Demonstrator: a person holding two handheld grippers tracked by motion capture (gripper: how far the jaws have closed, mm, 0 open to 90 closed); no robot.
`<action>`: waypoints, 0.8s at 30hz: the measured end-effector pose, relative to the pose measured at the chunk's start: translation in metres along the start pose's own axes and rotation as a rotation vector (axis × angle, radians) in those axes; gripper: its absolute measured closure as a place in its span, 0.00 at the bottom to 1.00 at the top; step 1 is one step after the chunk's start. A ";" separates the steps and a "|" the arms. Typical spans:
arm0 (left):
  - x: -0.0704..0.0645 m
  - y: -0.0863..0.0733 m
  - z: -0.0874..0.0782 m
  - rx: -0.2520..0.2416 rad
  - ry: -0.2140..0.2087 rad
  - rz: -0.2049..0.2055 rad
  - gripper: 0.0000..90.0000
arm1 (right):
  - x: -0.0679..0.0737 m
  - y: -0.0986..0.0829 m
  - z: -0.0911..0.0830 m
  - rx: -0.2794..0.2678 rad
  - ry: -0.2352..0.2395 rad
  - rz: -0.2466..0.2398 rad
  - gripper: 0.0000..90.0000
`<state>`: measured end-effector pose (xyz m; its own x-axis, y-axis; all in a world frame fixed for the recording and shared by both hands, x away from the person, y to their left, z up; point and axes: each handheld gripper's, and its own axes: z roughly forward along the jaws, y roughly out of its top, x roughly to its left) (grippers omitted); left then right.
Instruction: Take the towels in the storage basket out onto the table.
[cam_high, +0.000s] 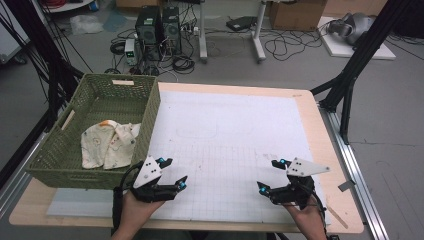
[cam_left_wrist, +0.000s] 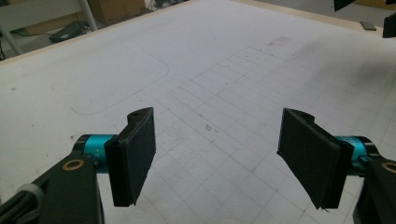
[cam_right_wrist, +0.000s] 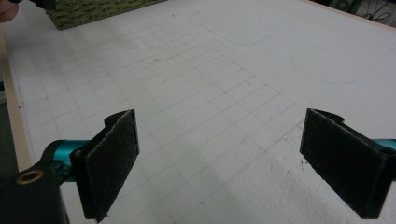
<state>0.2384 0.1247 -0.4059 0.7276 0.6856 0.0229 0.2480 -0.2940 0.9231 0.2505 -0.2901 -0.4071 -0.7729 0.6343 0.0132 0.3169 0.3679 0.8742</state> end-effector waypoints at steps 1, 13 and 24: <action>0.001 0.000 0.000 0.001 -0.003 0.001 0.31 | -0.001 0.000 0.001 0.002 0.000 -0.003 0.12; 0.000 0.000 0.001 0.006 -0.014 0.001 0.32 | -0.001 -0.001 0.002 0.007 0.012 0.005 0.12; -0.001 0.000 0.001 0.006 -0.023 -0.002 0.33 | 0.000 -0.001 0.003 0.016 0.019 0.000 0.12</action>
<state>0.2384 0.1233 -0.4061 0.7416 0.6708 0.0124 0.2531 -0.2968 0.9208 0.2518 -0.2883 -0.4099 -0.7832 0.6214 0.0228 0.3259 0.3789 0.8662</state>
